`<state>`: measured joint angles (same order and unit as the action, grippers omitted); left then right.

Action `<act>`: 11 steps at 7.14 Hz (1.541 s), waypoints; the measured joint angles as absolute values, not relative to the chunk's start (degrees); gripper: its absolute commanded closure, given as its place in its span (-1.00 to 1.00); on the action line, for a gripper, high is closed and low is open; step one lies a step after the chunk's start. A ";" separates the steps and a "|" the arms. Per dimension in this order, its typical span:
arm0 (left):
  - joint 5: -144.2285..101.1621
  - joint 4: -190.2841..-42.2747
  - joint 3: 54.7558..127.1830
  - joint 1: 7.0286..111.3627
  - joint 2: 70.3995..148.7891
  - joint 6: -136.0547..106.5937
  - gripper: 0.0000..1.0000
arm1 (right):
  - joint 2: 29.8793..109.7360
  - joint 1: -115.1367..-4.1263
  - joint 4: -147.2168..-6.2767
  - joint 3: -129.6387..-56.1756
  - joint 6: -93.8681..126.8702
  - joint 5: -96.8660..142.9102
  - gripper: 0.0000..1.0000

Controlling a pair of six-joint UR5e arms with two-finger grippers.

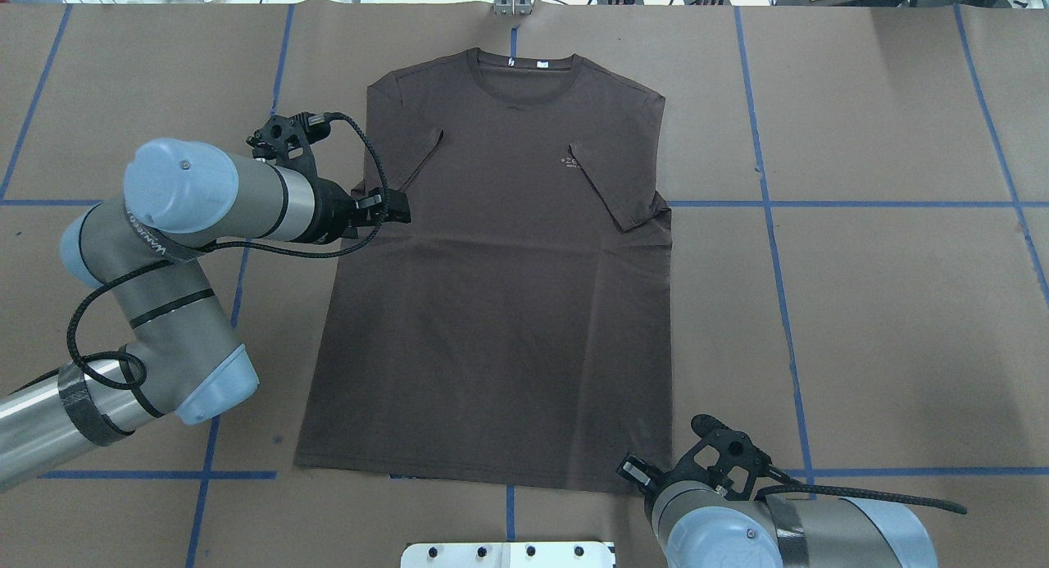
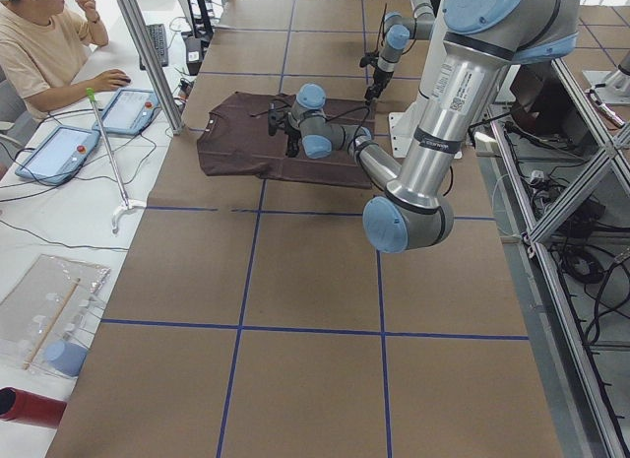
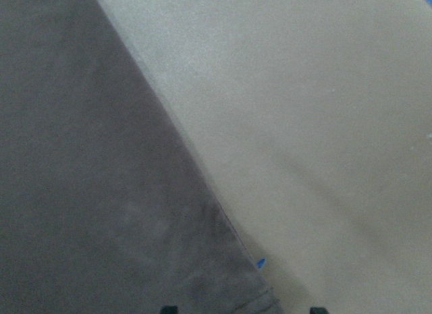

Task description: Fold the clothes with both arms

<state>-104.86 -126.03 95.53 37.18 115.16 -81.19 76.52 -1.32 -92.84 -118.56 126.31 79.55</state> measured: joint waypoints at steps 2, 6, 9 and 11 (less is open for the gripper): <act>-104.85 -126.04 95.76 37.18 115.10 -81.15 -0.76 | 77.02 -1.13 -92.92 -118.66 126.06 80.15 1.00; -104.52 -125.75 98.79 37.27 113.12 -82.75 -0.75 | 78.63 -0.90 -93.01 -121.24 125.78 80.53 1.00; -93.21 -119.47 113.26 24.53 100.90 -93.23 -0.69 | 78.98 -1.90 -93.07 -124.14 125.77 80.65 1.00; -88.09 -115.06 116.61 16.34 95.91 -98.19 -0.67 | 78.99 -3.52 -93.06 -124.40 125.77 82.20 1.00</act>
<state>-88.09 -115.06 116.61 16.34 95.91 -98.19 78.99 -3.52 -93.06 -124.40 125.77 82.20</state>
